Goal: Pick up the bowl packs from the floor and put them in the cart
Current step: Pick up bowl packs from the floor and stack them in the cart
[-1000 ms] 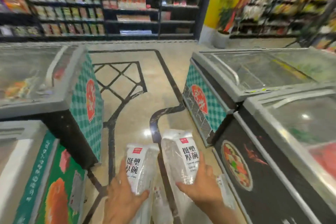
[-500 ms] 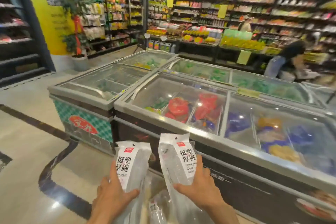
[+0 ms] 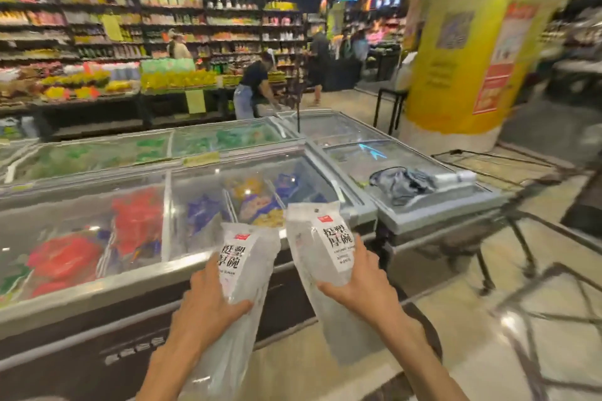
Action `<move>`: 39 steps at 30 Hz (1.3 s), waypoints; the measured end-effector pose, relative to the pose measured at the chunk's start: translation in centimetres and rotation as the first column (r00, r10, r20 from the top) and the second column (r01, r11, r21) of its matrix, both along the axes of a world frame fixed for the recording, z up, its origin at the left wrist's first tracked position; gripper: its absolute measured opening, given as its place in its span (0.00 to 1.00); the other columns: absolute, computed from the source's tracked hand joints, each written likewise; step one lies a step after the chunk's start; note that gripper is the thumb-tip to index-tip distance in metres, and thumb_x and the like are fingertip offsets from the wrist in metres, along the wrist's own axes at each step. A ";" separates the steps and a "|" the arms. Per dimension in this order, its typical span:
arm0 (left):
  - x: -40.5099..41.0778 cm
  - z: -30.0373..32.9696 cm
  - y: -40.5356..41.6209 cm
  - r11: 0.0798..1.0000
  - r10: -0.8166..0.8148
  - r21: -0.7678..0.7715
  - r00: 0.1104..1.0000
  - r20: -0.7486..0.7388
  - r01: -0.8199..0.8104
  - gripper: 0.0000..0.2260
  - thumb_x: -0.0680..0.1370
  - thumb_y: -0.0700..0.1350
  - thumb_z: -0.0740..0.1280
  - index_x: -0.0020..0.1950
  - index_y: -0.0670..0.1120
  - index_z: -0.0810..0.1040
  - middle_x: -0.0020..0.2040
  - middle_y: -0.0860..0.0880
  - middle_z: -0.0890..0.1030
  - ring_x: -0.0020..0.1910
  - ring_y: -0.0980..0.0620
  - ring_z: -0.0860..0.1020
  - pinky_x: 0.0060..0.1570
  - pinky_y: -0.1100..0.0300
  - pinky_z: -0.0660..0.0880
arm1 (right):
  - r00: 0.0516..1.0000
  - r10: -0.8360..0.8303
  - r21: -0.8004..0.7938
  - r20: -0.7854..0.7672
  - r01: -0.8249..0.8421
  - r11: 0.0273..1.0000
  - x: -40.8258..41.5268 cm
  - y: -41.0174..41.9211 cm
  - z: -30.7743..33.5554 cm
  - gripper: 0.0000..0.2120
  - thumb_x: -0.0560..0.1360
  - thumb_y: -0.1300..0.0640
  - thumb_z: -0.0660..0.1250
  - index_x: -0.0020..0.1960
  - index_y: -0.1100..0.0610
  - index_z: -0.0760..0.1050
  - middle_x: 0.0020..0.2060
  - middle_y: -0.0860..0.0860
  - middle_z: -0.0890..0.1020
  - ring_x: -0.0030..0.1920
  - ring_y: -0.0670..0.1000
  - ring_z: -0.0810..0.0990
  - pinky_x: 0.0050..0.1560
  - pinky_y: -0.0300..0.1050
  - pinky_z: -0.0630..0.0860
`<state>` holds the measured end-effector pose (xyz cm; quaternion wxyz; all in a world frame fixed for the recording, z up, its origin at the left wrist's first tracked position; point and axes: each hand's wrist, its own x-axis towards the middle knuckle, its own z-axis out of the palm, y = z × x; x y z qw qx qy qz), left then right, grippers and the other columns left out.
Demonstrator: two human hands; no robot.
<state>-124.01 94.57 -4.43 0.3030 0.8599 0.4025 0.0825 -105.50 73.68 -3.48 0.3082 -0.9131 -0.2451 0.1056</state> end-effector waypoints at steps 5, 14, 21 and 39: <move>15.0 0.6 -8.3 0.968 -0.248 0.062 0.967 0.065 0.244 0.54 0.65 0.65 0.75 0.80 0.68 0.42 0.74 0.45 0.69 0.71 0.38 0.71 0.65 0.42 0.72 | 0.982 -0.187 0.014 0.025 0.187 0.982 10.1 -11.5 0.8 0.58 0.64 0.31 0.73 0.81 0.44 0.42 0.72 0.56 0.65 0.67 0.65 0.72 0.65 0.59 0.73; 37.9 1.6 -24.8 0.817 -0.570 0.010 0.803 0.175 0.577 0.48 0.68 0.62 0.76 0.80 0.68 0.49 0.71 0.47 0.70 0.69 0.43 0.72 0.60 0.46 0.71 | 0.795 -0.605 0.034 0.044 0.604 0.796 22.0 -31.4 1.0 0.57 0.64 0.29 0.69 0.79 0.38 0.37 0.73 0.54 0.64 0.70 0.62 0.70 0.66 0.63 0.72; 56.3 0.6 -35.4 0.685 -0.716 0.030 0.665 0.211 0.728 0.51 0.69 0.64 0.74 0.82 0.63 0.43 0.74 0.47 0.67 0.69 0.43 0.71 0.62 0.46 0.72 | 0.644 -0.761 0.000 0.073 0.763 0.646 33.2 -42.2 0.5 0.55 0.64 0.29 0.69 0.79 0.38 0.38 0.71 0.55 0.65 0.67 0.63 0.71 0.63 0.62 0.74; 100.1 -0.6 -59.6 0.472 -0.875 0.066 0.458 0.156 0.879 0.55 0.66 0.66 0.75 0.78 0.68 0.37 0.78 0.46 0.63 0.72 0.40 0.69 0.66 0.36 0.73 | 0.376 -0.923 0.098 0.078 0.919 0.383 69.4 -64.8 0.4 0.56 0.65 0.31 0.73 0.79 0.37 0.40 0.77 0.52 0.62 0.72 0.62 0.67 0.63 0.63 0.73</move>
